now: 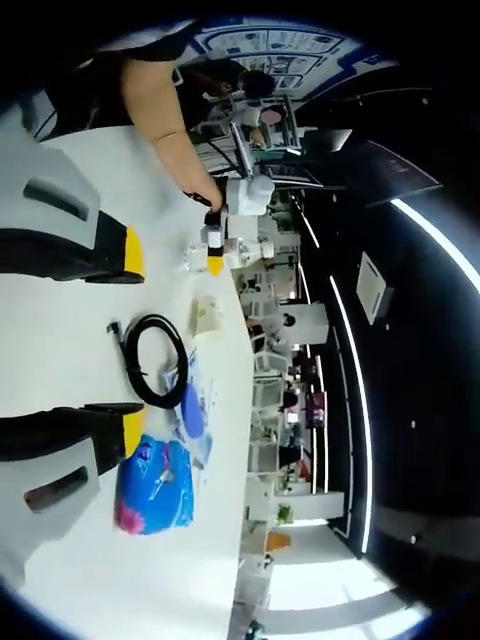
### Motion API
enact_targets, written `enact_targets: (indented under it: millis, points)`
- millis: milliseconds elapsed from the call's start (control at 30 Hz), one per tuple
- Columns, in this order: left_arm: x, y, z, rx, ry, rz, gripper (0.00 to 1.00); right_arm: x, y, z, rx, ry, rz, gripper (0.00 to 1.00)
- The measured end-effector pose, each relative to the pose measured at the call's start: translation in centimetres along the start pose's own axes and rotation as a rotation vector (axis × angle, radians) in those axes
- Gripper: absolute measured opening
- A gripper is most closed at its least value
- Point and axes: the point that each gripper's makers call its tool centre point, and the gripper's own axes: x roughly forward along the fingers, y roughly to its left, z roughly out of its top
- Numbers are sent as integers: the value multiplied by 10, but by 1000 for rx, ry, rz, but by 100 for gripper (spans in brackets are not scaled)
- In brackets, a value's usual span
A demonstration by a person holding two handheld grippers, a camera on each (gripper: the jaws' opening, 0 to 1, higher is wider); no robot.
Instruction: Arrange the tabletop items into an orderly group along one side of the table until the central work area is clear of visible clutter.
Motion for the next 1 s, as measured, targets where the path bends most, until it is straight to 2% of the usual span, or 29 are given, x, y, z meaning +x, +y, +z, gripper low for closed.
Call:
enact_targets:
  millis: [133, 233, 367, 633, 700, 1000]
  points:
    - [1, 4, 0, 9, 0, -4, 43, -8, 2, 0, -67, 7, 1, 71]
    - [2, 8, 0, 4, -8, -8, 43, -12, 1, -4, -102, 33, 1, 74]
    - [3, 9, 1, 1, -2, -16, 43, -14, 1, -9, -107, 47, 4, 78]
    - [8, 18, 3, 4, -7, -15, 43, -22, -6, -11, -61, 34, -16, 73]
    - [9, 21, 4, -17, -14, -27, 43, -24, -8, -12, -56, 35, -22, 73]
    - [13, 26, 5, -26, -33, -42, 42, -28, -12, -22, -37, 65, -38, 70]
